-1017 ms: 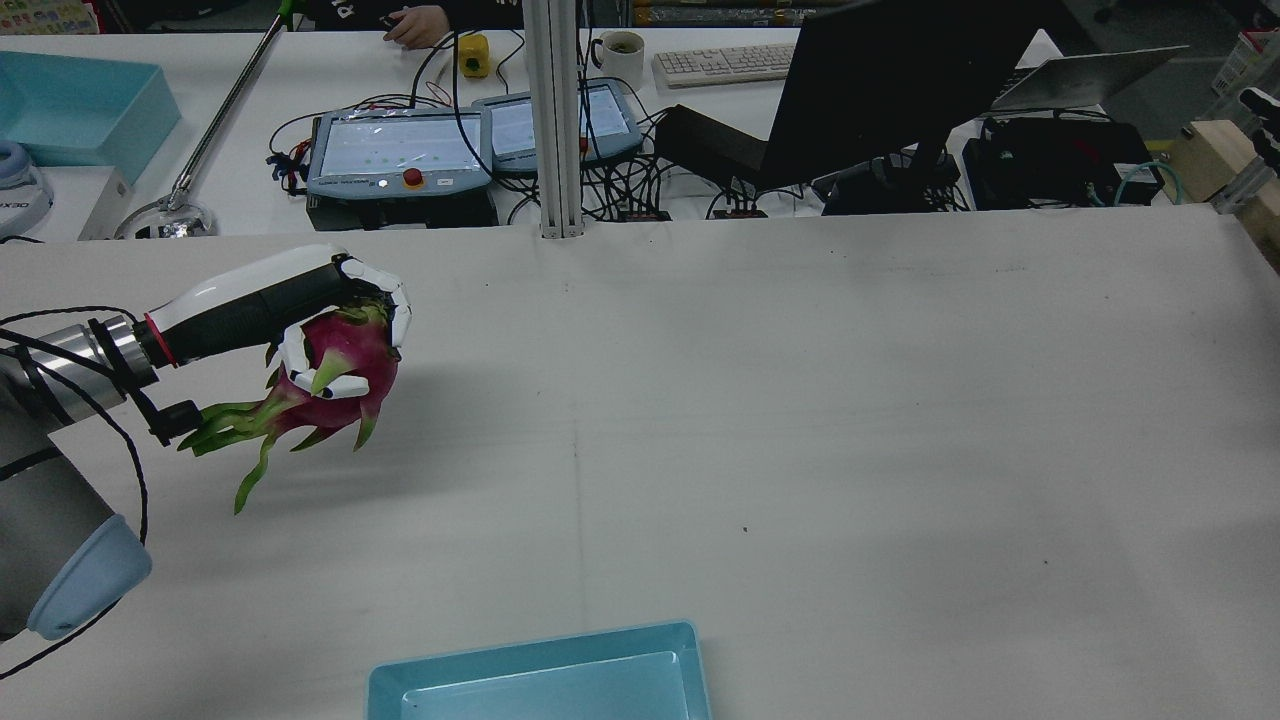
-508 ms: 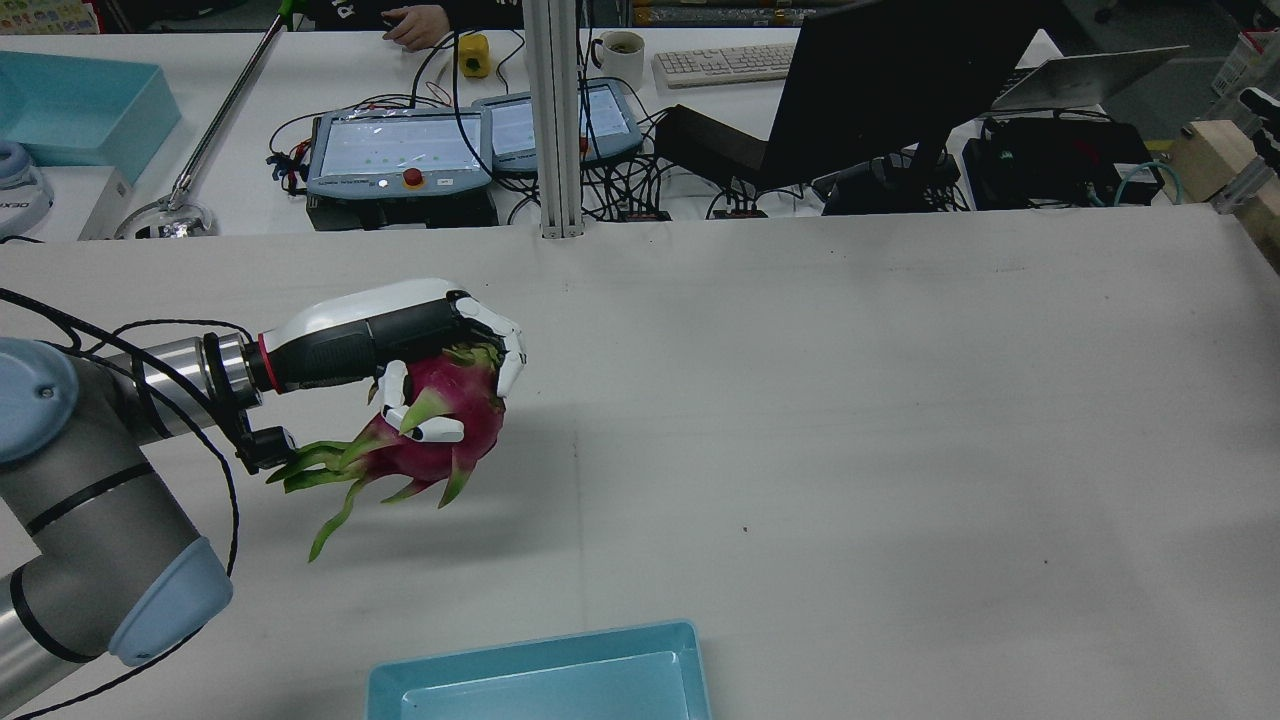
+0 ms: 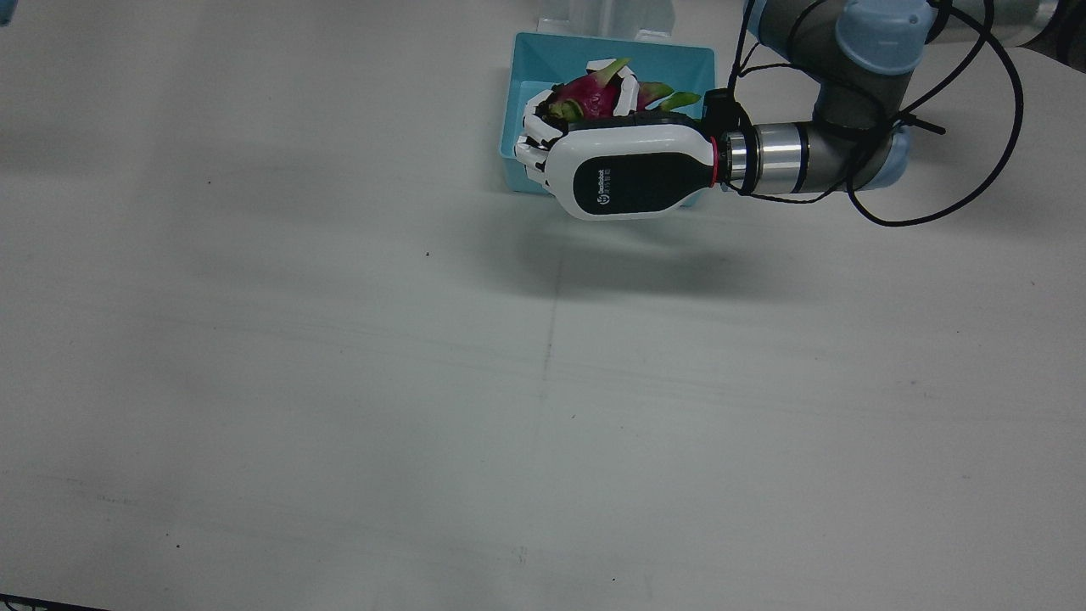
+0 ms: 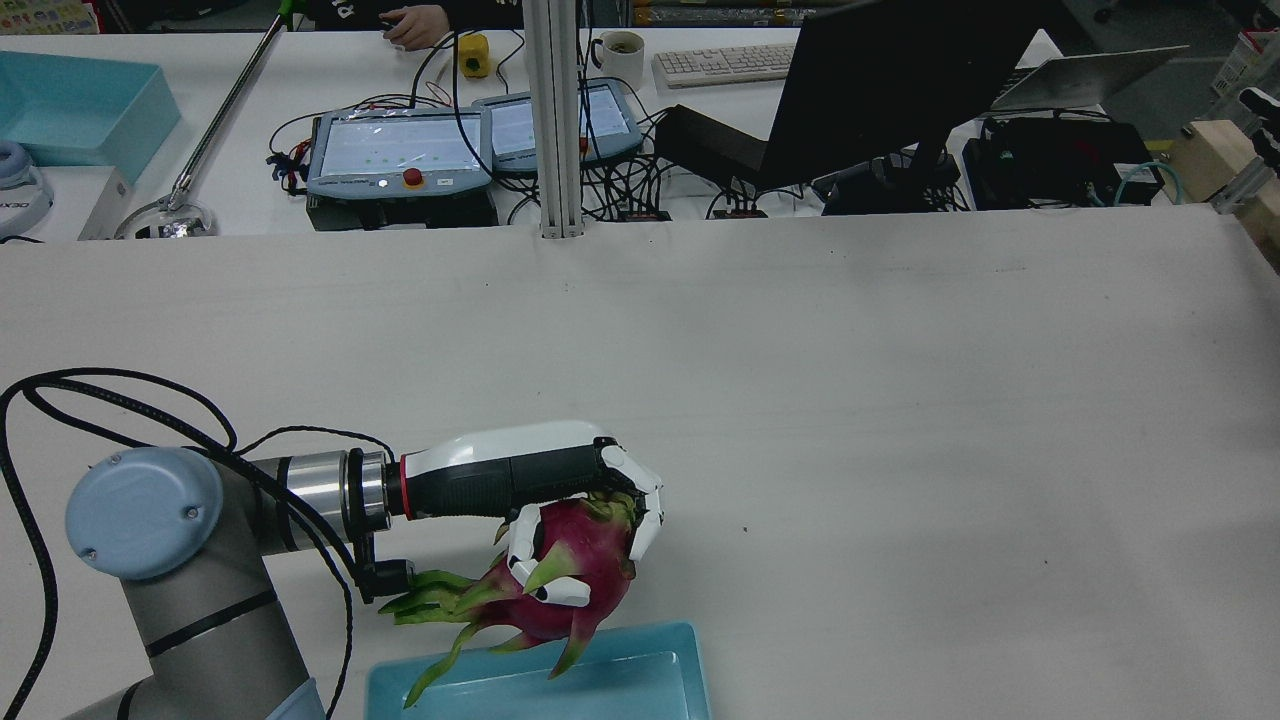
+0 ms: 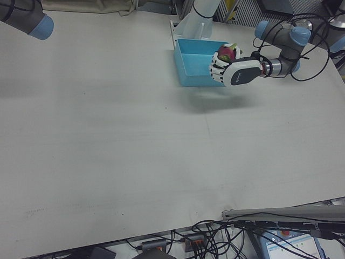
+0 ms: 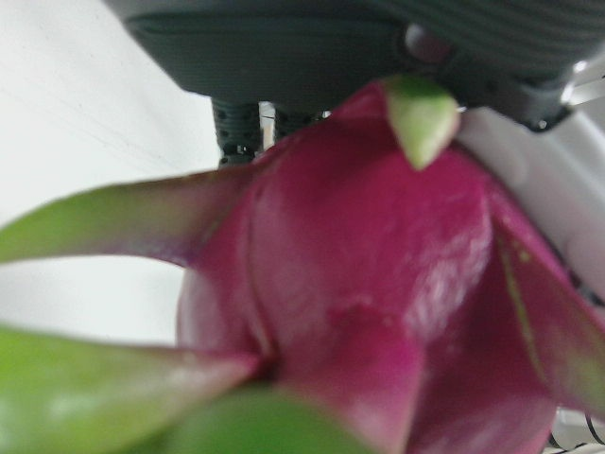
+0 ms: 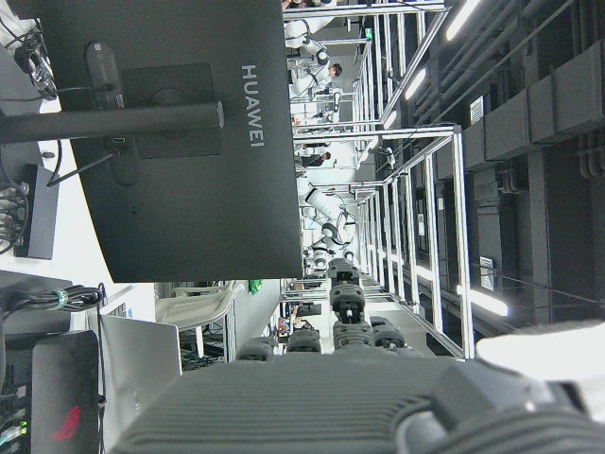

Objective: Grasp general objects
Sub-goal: 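Carry the dragon fruit with the left hand over the blue tray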

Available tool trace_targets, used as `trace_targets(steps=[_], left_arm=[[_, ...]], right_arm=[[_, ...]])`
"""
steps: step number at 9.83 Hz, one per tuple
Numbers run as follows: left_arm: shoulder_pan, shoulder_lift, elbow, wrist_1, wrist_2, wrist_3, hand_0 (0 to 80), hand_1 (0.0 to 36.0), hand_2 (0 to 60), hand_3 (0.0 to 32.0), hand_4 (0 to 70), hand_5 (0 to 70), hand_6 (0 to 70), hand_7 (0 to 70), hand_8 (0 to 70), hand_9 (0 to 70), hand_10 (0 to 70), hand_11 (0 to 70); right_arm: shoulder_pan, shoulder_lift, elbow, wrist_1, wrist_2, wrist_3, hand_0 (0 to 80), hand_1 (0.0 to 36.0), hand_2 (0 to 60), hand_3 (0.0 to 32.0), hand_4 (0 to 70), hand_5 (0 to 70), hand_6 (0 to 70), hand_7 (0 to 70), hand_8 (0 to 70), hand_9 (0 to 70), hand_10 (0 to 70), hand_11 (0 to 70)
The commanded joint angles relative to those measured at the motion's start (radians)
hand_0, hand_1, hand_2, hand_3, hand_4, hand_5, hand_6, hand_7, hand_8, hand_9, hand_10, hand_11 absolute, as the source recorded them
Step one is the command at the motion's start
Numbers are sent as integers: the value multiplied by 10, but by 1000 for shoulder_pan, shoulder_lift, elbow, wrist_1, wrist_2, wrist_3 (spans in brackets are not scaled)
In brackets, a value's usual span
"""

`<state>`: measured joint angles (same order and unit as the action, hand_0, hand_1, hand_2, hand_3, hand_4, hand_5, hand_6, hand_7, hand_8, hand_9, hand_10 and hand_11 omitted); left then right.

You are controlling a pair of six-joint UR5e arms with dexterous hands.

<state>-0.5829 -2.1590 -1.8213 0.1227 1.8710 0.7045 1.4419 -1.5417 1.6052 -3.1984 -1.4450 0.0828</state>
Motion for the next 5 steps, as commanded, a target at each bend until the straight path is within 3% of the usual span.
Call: trace_targets(steps=[1,3,4,5], left_arm=[[63,19,-33,-26,2,4,464,0,565,0,700,700,700,700,700,700,700,700],[66,66,-39,-107,19,7,466,0,515,0,700,700,700,700,700,700,700,700],[71,106,-41,-147,23,7,484,0,374,0,700,700,700,700,700,700,700,700],[68,138,-44,-188,28,10,496,24,263,0,700,700,700,700,700,700,700,700]], right_arm=[[0,0,-1,0,0,0,0,0,0,0,0,0,0,0,0,0,0,0],[0,0,-1,0,0,0,0,0,0,0,0,0,0,0,0,0,0,0],[0,0,-1,0,0,0,0,0,0,0,0,0,0,0,0,0,0,0],[0,0,1,0,0,0,0,0,0,0,0,0,0,0,0,0,0,0]])
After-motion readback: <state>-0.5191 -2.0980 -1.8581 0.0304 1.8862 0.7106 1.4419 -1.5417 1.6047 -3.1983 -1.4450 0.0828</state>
